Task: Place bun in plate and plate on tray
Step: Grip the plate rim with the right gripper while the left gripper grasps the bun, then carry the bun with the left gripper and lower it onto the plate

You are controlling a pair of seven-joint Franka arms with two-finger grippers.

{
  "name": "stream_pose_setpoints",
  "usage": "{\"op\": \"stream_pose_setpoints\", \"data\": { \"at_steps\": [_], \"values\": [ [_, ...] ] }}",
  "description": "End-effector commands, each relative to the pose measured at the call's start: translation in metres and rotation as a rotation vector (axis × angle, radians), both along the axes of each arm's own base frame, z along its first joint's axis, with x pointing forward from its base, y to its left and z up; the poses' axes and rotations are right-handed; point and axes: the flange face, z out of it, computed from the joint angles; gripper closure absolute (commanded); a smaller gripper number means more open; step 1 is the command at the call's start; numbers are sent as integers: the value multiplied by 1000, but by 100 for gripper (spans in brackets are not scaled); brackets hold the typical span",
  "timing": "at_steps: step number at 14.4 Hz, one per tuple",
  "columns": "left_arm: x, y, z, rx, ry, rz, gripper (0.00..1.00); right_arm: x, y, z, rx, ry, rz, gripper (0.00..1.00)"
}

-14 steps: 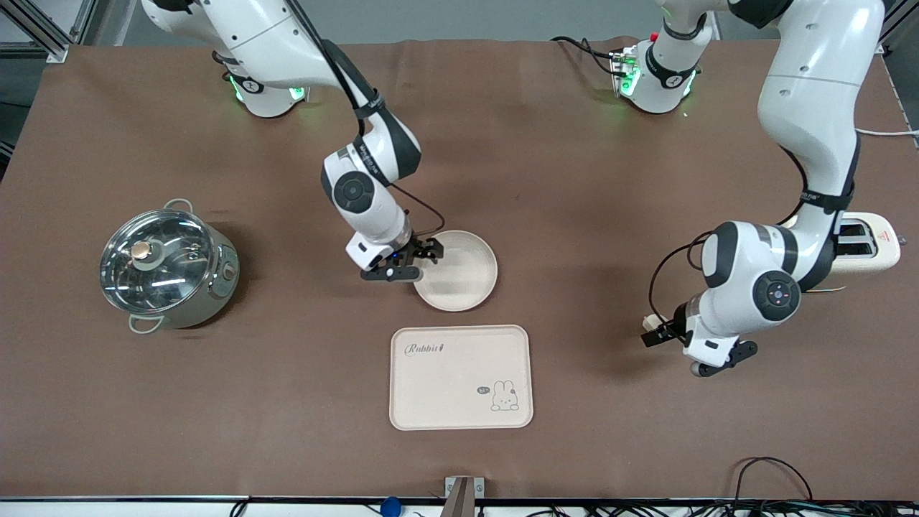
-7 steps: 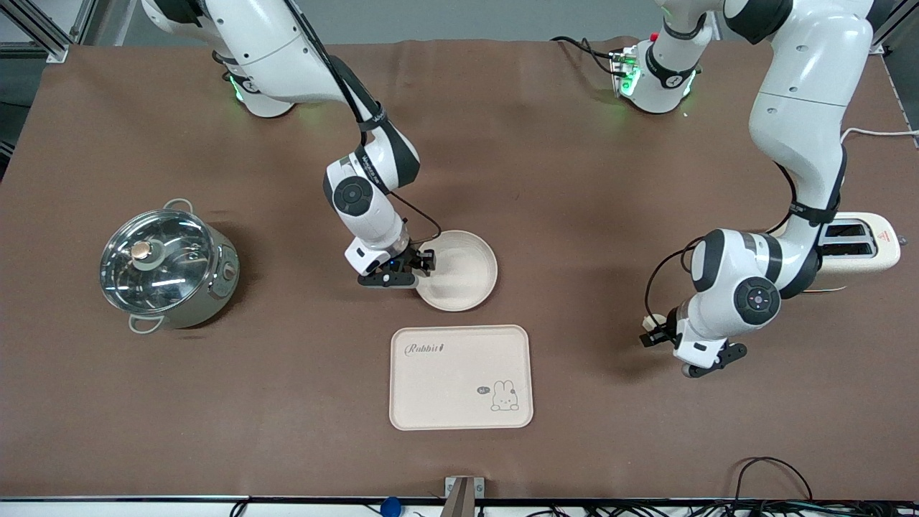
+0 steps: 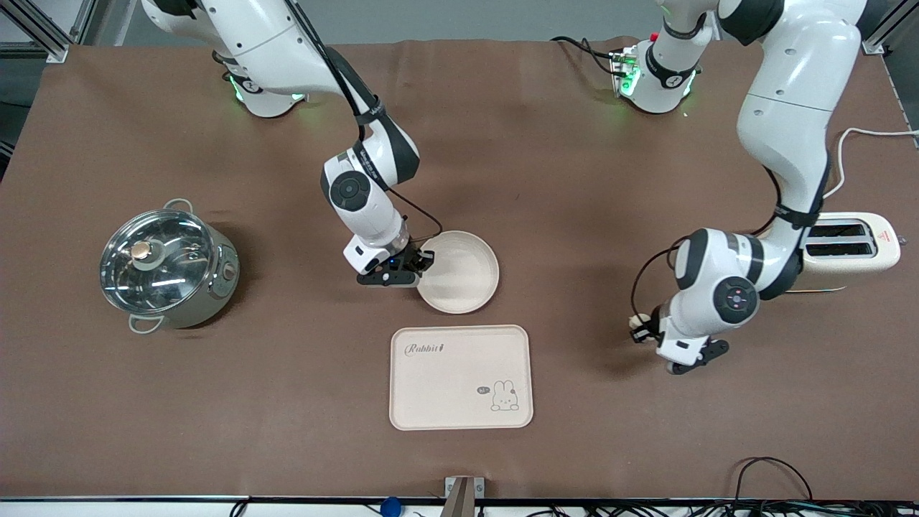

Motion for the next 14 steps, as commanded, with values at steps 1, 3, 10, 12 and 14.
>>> {"op": "stream_pose_setpoints", "data": {
  "at_steps": [1,3,10,12,14],
  "values": [
    [-15,-81,28,8,-38,44,71,13,-8,27,34,-17,-28,100],
    [-29,-130,39,0,-49,85,71,13,-5,26,35,-16,-34,100],
    [-71,-261,67,-106,-51,235,70,10,-4,22,28,-12,-19,100],
    [-87,-292,54,-135,-16,269,69,10,-4,22,27,-12,-16,100],
    [-96,-310,38,-183,-4,284,65,10,-4,22,28,-14,-16,100]
  ]
}}
